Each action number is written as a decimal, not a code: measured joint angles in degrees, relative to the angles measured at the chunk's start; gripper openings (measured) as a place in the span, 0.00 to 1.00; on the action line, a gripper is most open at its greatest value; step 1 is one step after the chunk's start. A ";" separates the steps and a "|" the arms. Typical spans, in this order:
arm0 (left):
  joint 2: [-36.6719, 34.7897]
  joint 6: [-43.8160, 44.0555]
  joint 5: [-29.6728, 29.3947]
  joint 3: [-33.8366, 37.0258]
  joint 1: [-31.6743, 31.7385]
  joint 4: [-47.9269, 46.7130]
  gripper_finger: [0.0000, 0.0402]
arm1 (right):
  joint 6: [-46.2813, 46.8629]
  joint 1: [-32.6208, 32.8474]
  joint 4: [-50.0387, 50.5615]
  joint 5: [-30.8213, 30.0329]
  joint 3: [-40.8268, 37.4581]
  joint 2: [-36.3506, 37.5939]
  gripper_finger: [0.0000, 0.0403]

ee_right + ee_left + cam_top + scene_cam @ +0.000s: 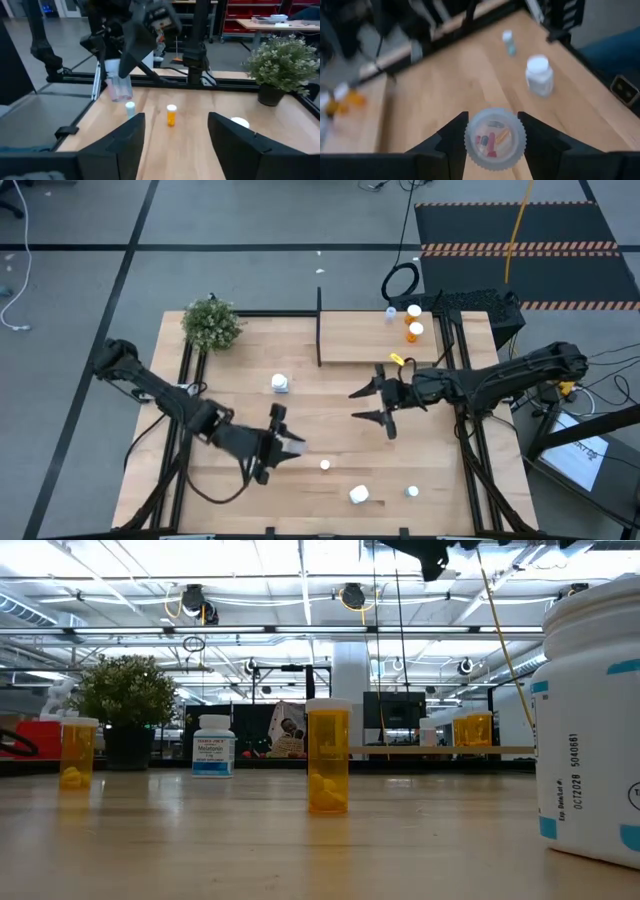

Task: Pick and place medicine bottles onto shelf by color
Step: Put the transparent pill bottle on the shelf aligned with the other transparent pill bottle

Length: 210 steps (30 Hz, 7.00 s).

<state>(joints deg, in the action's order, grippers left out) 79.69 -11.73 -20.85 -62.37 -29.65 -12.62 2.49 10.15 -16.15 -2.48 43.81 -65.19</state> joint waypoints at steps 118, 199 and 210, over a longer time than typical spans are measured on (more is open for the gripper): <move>7.51 -5.66 -4.97 0.13 13.56 33.86 0.73 | -6.40 2.91 0.11 -14.06 9.84 -7.15 0.38; 14.98 4.51 8.89 0.21 23.61 21.20 0.41 | 1.96 1.45 16.40 -17.49 9.86 -5.75 0.60; 15.60 4.72 8.81 0.07 24.10 24.51 0.42 | 2.75 -0.07 20.06 -16.61 9.88 -5.73 0.59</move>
<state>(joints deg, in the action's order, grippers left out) 95.29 -7.01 -12.03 -62.30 -5.56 11.89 5.23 10.08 3.92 -19.09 53.69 -70.91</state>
